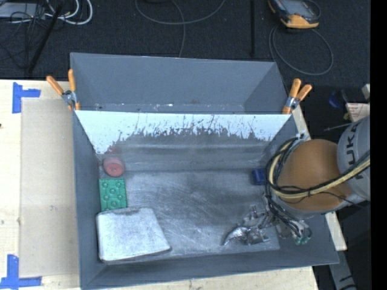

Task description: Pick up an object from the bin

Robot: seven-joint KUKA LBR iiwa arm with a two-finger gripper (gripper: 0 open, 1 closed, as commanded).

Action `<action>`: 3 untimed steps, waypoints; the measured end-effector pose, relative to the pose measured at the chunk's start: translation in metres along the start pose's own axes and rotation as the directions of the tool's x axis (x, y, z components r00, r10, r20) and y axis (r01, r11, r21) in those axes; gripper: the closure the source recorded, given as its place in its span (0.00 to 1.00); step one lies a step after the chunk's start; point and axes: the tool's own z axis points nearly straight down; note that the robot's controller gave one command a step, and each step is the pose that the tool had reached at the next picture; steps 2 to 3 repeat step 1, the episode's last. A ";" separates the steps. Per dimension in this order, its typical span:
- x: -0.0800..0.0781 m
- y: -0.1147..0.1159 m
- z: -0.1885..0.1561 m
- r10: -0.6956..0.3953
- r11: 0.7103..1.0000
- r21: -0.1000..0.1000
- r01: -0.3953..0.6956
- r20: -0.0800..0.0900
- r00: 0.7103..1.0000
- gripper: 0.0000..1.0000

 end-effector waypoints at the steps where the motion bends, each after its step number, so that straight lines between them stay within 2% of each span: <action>1: -0.007 -0.014 -0.128 -0.035 0.999 0.004 0.035 0.008 0.999 1.00; 3: -0.007 -0.014 -0.128 -0.035 0.999 0.004 0.035 0.008 0.999 1.00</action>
Offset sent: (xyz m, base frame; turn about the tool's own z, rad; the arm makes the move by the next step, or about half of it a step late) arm 0.0077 -0.0128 0.1243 -0.0375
